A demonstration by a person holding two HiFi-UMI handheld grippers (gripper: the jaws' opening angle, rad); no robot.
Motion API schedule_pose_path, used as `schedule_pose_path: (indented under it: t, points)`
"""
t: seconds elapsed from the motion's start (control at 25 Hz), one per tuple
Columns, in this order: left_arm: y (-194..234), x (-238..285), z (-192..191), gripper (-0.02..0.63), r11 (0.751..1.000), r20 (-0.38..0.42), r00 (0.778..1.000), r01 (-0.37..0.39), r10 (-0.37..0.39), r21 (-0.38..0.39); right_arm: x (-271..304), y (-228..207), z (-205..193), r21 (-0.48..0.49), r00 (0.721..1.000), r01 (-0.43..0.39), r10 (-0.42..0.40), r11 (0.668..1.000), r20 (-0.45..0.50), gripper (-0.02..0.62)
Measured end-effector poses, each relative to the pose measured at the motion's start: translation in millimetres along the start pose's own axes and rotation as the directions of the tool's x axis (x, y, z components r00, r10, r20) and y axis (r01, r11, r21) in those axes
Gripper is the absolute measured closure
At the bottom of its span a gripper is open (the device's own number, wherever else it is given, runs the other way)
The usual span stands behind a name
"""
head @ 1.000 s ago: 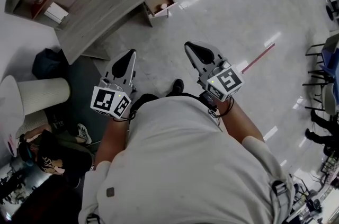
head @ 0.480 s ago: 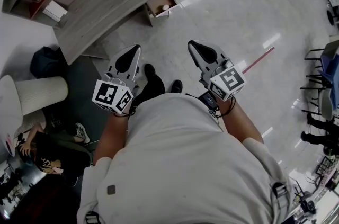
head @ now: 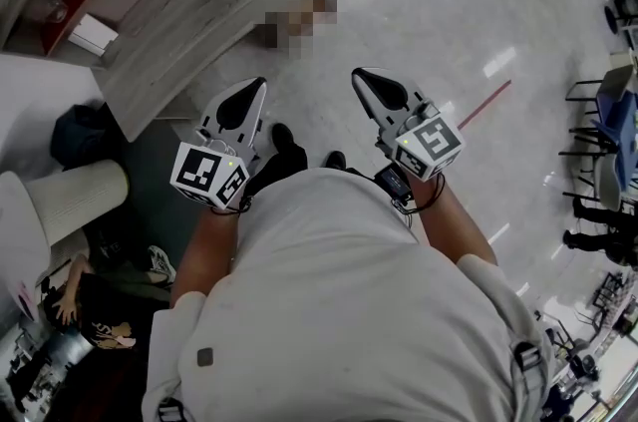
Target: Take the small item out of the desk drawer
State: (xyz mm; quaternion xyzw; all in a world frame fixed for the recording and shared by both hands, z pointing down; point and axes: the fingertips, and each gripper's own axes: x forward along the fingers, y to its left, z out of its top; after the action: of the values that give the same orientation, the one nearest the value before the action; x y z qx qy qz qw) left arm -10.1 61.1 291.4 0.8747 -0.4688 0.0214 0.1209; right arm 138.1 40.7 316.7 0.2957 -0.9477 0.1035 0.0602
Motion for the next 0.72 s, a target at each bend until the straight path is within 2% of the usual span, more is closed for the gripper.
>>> schedule_pose_path:
  t: [0.44,0.72]
  points:
    - [83,-2,15,0.591,0.998,0.007,0.998,0.063,-0.063,-0.002,77,11,21,-0.025,0.999,0.040,-0.040,0.999,-0.020,0.578]
    - [106,8,4,0.591,0.997,-0.025,0.997,0.079,-0.080,-0.013,95,-1,19,-0.025,0.996,0.063,-0.064,0.998,-0.055,0.578]
